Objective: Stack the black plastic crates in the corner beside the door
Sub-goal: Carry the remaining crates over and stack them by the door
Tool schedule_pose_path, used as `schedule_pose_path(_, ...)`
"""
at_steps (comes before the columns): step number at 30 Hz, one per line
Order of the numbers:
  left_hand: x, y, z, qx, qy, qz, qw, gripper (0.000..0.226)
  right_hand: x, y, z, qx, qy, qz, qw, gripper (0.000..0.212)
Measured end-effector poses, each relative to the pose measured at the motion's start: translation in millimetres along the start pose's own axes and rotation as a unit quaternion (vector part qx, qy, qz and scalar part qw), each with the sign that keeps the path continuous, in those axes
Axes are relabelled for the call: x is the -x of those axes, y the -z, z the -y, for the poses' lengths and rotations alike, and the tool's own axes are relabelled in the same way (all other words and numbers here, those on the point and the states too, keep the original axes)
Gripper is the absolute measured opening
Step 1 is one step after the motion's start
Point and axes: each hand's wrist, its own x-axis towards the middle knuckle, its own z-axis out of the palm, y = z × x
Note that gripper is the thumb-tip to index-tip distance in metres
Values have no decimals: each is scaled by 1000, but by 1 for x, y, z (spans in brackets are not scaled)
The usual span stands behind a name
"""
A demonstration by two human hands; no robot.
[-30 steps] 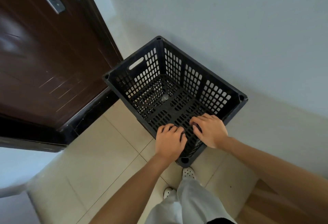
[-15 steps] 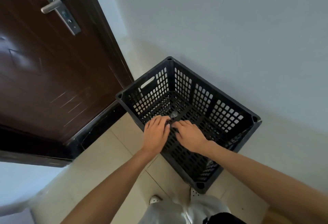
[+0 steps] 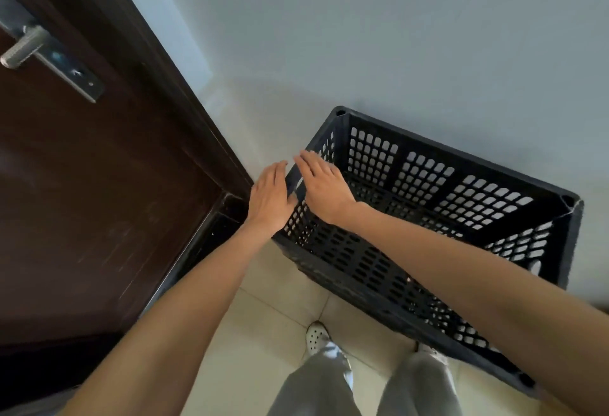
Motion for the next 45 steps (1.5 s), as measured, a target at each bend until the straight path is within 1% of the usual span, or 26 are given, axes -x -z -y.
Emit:
schedule_pose_path(2, -14, -6, -1, 14, -8, 35, 999, 77, -14, -6, -2, 37, -16, 10, 999, 80)
schedule_pose_path(4, -28, -11, -4, 27, -17, 55, 998, 81, -21, -13, -8, 81, -11, 39, 996, 81)
schedule_pose_path(6, -46, -14, -6, 34, -28, 64, 997, 81, -31, -14, -13, 115, -8, 58, 992, 81)
schedule_pose_path(9, -72, -15, -5, 59, -32, 69, 995, 82, -58, -8, -19, 125, -36, 68, 989, 84)
schedule_pose_path(12, -88, -24, -5, 114, -12, 73, 991, 77, -79, -8, -26, 142, -46, 90, 985, 89)
schedule_pose_path(14, -93, -32, -5, 163, 8, 67, 984, 71, -82, -13, -33, 123, -36, 89, 988, 92)
schedule_pose_path(16, -94, -39, -3, 179, 7, 54, 982, 65, -82, -17, -39, 88, -29, 86, 992, 96)
schedule_pose_path(19, -96, -44, 0, 168, -10, 34, 985, 57, -87, -21, -44, 53, -23, 91, 994, 100)
schedule_pose_path(22, -96, -48, 2, 156, -24, 23, 987, 51, -87, -22, -47, 14, -24, 101, 994, 99)
schedule_pose_path(25, -96, -47, 0, 193, -20, 39, 980, 52, -89, -16, -45, 6, -30, 131, 991, 97)
schedule_pose_path(28, -96, -42, 0, 257, -11, 76, 963, 57, -91, -4, -42, 48, -33, 179, 982, 101)
schedule_pose_path(29, -94, -40, -1, 247, -15, 78, 966, 61, -88, 1, -42, 63, -22, 172, 983, 103)
schedule_pose_path(30, -92, -38, -2, 217, -20, 76, 973, 65, -81, 5, -44, 72, -10, 146, 987, 104)
schedule_pose_path(32, -86, -35, -1, 121, -34, 53, 991, 77, -57, 10, -53, 66, -9, 66, 996, 103)
schedule_pose_path(34, -82, -29, -2, 25, -73, 24, 997, 87, -25, 18, -72, 39, -40, 24, 998, 99)
schedule_pose_path(36, -83, -24, -8, -41, -148, 1, 988, 89, 8, 30, -101, 41, -76, 8, 996, 91)
schedule_pose_path(37, -86, -21, -17, -56, -191, -6, 980, 87, 23, 37, -118, 48, -100, -8, 994, 87)
schedule_pose_path(39, -95, -18, -44, -48, -258, -2, 965, 83, 53, 53, -153, 45, -158, -52, 985, 76)
schedule_pose_path(41, -105, -17, -84, -19, -314, 4, 949, 77, 80, 63, -186, 26, -210, -72, 975, 63)
schedule_pose_path(43, -112, -18, -129, 22, -374, 3, 927, 66, 100, 69, -213, -6, -237, -61, 970, 51)
schedule_pose_path(45, -117, -24, -170, 30, -433, 1, 901, 60, 109, 72, -232, -1, -236, -47, 971, 47)
